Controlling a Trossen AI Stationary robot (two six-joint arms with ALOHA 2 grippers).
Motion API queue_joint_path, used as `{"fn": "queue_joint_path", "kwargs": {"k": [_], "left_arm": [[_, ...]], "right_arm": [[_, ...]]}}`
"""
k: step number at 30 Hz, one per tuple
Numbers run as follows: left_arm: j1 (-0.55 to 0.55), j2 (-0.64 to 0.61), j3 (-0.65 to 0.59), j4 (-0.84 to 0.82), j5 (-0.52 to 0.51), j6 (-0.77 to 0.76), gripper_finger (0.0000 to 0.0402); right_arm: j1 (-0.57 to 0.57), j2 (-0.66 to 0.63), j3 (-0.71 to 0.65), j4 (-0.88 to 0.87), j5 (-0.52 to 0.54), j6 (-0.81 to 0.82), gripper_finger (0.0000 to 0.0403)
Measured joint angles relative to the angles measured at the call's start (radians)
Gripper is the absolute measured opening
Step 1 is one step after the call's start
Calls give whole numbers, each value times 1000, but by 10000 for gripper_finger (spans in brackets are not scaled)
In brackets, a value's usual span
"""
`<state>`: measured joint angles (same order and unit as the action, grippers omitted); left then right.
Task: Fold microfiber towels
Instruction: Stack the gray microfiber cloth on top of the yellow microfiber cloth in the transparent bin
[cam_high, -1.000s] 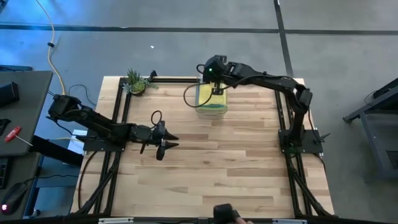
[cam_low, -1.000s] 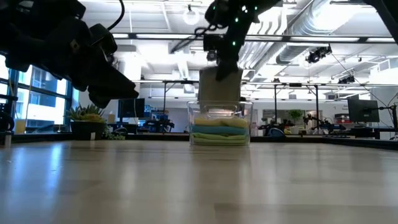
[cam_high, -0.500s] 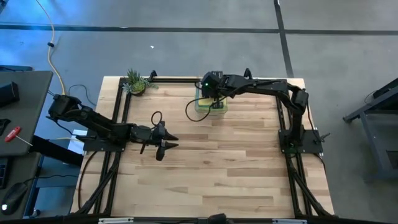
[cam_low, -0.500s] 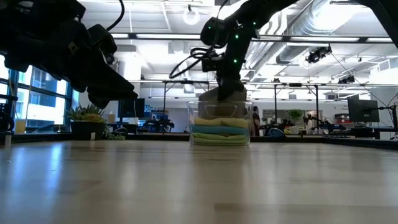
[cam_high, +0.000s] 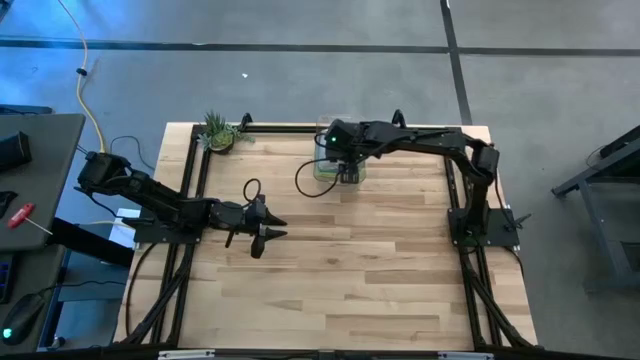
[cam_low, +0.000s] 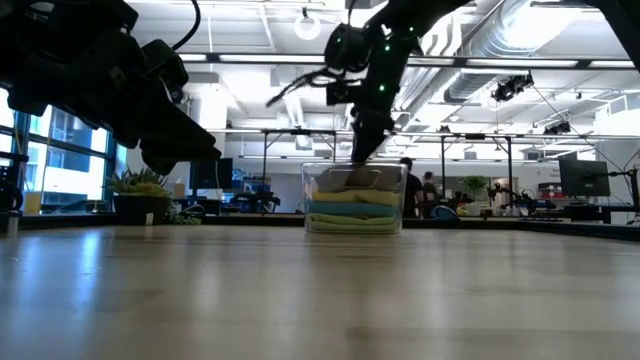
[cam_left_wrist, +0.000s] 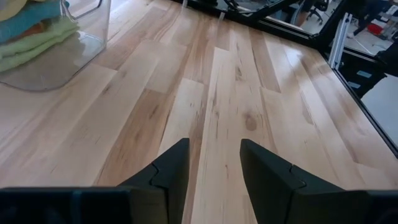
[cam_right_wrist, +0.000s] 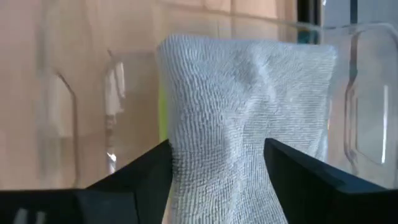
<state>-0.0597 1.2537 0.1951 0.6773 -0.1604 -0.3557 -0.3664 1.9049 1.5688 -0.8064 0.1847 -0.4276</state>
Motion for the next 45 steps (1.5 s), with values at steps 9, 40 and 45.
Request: {"fn": "queue_joint_path", "kwargs": {"k": [9, 40, 45], "left_arm": [[0, 0, 0, 0, 2, 0, 131], [0, 0, 0, -7, 20, 18, 131], [0, 0, 0, -8, 20, 18, 131]], "right_arm": [[-74, -44, 1, 19, -221, 95, 241], [-204, 79, 29, 154, -341, 114, 6], [-192, 57, 26, 14, -373, 113, 9]]}}
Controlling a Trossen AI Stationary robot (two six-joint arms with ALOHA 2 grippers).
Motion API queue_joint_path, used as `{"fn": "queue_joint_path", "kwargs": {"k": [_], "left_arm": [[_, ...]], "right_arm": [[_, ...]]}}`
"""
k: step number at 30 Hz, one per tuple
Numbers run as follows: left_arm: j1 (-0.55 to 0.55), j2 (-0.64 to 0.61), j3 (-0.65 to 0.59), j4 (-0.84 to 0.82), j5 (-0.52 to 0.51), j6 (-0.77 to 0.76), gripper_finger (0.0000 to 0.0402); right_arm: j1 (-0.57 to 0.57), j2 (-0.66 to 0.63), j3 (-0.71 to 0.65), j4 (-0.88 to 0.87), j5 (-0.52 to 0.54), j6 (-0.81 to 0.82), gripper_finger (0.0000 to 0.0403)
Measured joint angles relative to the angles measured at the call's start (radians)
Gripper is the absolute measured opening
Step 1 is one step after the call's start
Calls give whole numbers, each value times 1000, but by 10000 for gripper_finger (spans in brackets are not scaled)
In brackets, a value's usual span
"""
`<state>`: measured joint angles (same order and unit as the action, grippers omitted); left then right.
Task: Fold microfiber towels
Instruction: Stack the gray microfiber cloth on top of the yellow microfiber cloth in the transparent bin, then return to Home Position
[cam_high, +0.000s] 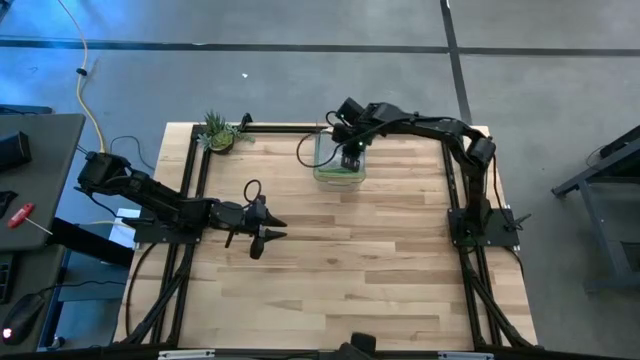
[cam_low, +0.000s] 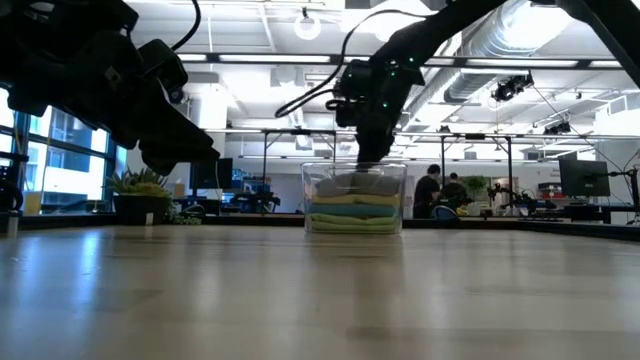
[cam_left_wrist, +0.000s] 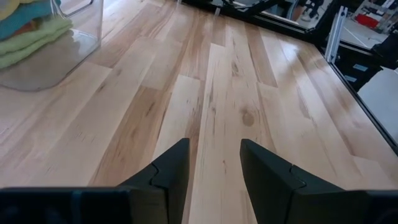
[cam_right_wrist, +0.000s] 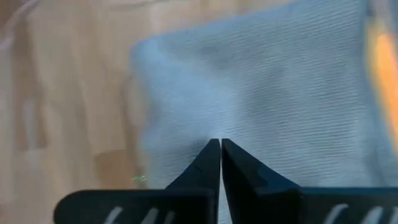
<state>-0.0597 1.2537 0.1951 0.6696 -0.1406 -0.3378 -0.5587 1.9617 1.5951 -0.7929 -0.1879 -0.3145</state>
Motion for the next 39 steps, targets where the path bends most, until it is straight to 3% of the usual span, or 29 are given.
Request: {"fn": "queue_joint_path", "kwargs": {"k": [5, 11, 20, 26, 34, 39], "left_arm": [[0, 0, 0, 0, 0, -11, 131], [0, 0, 0, 0, 0, -10, 131], [0, 0, 0, 0, -1, -8, 131], [0, 0, 0, 1, -2, -10, 131], [0, 0, 0, 12, -3, -6, 131], [1, -11, 0, 16, -7, 24, 128]], "right_arm": [[22, -2, -69, 5, -62, -8, 1], [16, -2, -167, 105, -4, -5, 0], [10, -15, -51, 144, 3, -9, 0], [-34, 4, -46, 259, 3, -26, 0], [-70, 90, -47, 258, 11, -35, 0], [-63, 49, -45, 255, 25, -45, 0]]}}
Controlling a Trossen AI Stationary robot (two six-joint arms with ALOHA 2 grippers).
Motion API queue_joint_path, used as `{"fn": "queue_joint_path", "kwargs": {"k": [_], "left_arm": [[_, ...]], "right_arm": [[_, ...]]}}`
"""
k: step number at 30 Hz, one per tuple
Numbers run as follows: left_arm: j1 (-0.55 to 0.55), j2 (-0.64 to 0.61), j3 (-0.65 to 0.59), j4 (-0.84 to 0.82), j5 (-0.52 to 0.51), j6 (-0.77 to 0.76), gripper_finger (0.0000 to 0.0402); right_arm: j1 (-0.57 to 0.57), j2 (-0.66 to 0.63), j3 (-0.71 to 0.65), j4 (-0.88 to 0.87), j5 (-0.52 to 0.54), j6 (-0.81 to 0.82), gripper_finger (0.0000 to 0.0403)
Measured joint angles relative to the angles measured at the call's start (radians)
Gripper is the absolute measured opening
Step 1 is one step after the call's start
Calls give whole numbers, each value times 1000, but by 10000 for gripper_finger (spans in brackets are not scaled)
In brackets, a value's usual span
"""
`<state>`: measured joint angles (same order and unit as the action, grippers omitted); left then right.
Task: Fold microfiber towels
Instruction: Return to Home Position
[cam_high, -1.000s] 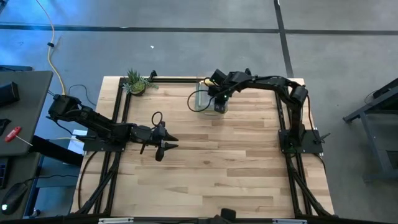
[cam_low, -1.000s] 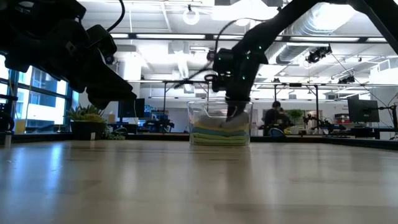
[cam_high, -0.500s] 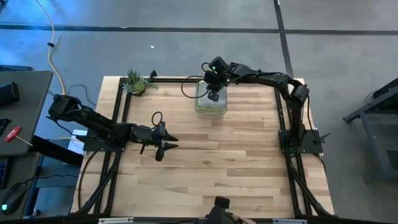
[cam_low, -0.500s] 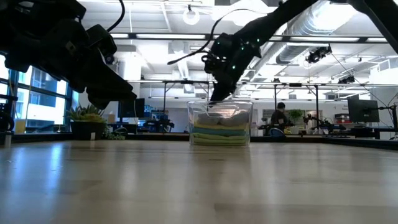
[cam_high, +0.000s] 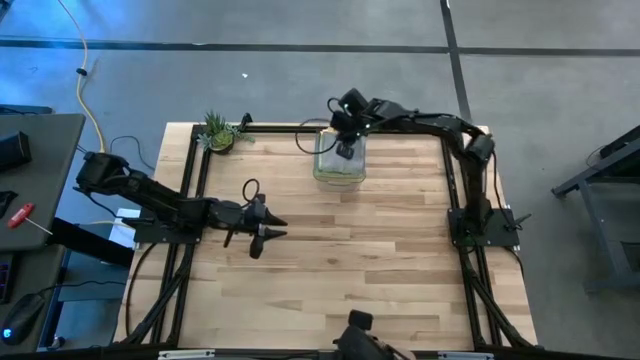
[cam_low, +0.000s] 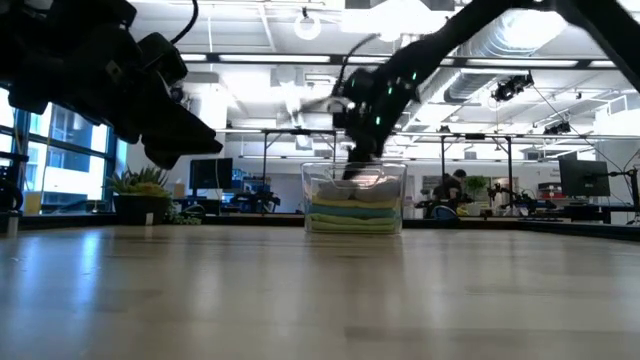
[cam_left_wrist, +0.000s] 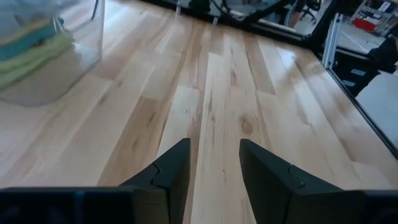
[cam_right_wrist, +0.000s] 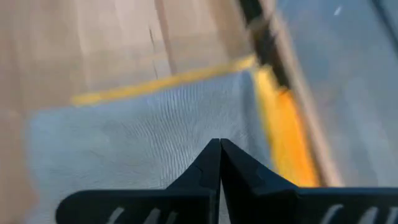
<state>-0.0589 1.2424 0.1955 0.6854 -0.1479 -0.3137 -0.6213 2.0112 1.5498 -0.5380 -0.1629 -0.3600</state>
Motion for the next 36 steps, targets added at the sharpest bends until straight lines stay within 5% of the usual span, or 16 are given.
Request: {"fn": "queue_joint_path", "kwargs": {"k": [8, 13, 20, 30, 36], "left_arm": [[1, -123, -5, -8, -15, 71, 66], [1, -254, -61, -3, -21, 90, 11], [2, -469, -154, -6, -20, 98, 2], [78, -702, -184, -203, -6, 106, 0], [177, -823, -184, -276, 118, 105, 0]], "right_arm": [[1, -201, -52, 53, -20, 32, 0], [6, -340, -350, 405, -95, 91, 0], [73, -578, -760, 843, -111, 173, 0], [276, -1046, -1199, 1047, 73, 262, 0], [365, -1349, -1400, 1044, 227, 276, 0]]}}
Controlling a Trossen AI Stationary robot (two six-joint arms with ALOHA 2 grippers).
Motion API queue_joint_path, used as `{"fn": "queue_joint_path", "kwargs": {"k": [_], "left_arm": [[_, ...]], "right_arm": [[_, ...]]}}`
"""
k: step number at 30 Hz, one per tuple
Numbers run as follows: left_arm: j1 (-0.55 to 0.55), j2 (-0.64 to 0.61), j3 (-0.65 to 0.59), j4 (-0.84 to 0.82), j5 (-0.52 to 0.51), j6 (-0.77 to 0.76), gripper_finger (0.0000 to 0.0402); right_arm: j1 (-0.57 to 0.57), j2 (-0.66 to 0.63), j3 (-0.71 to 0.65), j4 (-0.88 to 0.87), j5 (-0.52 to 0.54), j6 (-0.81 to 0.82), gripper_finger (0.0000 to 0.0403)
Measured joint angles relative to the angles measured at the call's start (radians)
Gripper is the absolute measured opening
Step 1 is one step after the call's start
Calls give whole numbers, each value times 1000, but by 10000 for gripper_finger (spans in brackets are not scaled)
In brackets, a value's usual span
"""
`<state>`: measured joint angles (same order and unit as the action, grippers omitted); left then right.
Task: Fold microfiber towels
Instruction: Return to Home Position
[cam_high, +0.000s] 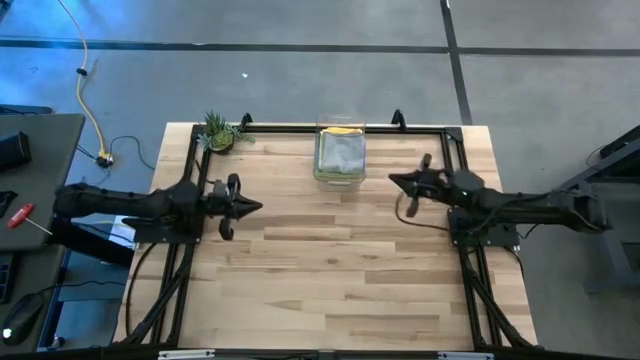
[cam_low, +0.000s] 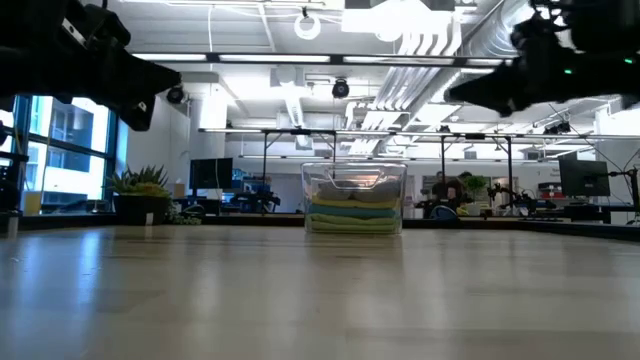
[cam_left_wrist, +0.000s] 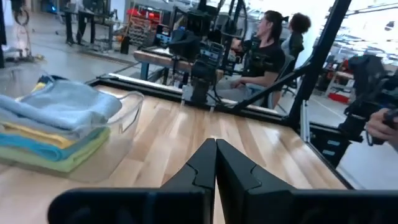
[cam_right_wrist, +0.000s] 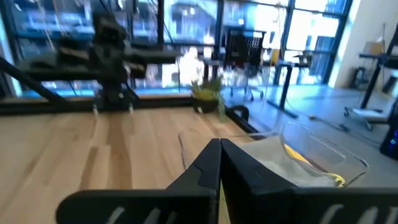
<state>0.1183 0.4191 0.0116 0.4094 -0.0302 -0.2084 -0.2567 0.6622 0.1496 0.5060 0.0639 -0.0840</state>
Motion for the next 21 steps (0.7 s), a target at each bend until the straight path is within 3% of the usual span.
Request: {"fn": "queue_joint_path", "kwargs": {"k": [6, 15, 18, 21], "left_arm": [[83, -111, 0, -126, 44, -24, 0], [182, -328, 0, -330, 56, -19, 0], [208, -417, 0, -394, 70, -24, 0], [228, -417, 4, -395, 75, -4, 0]], "right_arm": [[24, -280, -135, -13, 9, 20, 0], [22, -639, -139, -417, 45, 7, 0], [22, -659, -139, -470, 55, 20, 0], [17, -651, -139, -470, 56, 7, 0]]}}
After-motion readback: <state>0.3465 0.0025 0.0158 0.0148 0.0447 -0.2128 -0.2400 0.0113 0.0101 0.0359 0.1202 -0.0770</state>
